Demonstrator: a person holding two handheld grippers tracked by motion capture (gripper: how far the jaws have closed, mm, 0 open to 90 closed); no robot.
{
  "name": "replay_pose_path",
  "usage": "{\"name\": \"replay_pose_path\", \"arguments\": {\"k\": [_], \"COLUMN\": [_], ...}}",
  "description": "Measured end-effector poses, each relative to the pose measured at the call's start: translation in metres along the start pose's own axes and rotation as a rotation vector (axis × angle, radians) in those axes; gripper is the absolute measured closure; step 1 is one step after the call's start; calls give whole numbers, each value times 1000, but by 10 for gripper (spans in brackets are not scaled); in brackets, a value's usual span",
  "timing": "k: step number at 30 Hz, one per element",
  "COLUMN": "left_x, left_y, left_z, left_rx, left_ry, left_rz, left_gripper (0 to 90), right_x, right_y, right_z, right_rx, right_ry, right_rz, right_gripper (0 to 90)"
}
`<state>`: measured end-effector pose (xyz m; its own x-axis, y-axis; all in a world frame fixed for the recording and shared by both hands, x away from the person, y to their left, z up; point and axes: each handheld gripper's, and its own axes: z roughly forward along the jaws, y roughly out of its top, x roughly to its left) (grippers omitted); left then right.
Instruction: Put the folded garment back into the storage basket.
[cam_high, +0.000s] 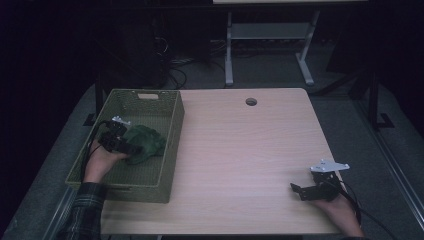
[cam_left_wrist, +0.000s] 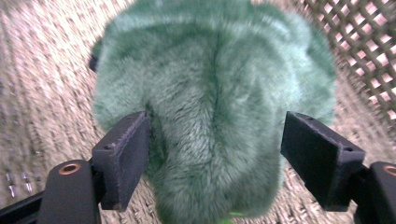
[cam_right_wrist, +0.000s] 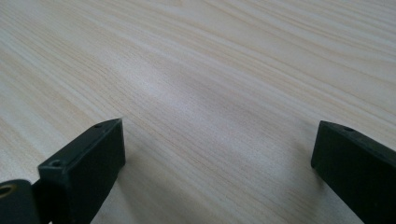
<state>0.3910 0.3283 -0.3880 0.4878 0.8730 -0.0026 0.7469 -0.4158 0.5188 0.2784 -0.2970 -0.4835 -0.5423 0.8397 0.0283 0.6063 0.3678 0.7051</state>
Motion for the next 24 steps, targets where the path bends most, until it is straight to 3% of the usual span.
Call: {"name": "replay_pose_path", "arguments": {"k": [6, 10, 16, 24], "left_x": [-10, -28, -54, -75], "left_y": [9, 22, 36, 48], "left_z": [-21, -35, -44, -47], "left_rx": [-69, -121, -168, -190], "left_ry": [-24, -59, -101, -133], "left_rz": [1, 16, 52, 92], "left_gripper": [212, 209, 208, 208], "right_x": [0, 0, 0, 0], "right_y": [0, 0, 0, 0], "right_z": [0, 0, 0, 0], "right_rx": [0, 0, 0, -1], "right_ry": [0, 0, 0, -1], "right_rz": [0, -1, -1, 1], "right_gripper": [25, 25, 25, 25]}}
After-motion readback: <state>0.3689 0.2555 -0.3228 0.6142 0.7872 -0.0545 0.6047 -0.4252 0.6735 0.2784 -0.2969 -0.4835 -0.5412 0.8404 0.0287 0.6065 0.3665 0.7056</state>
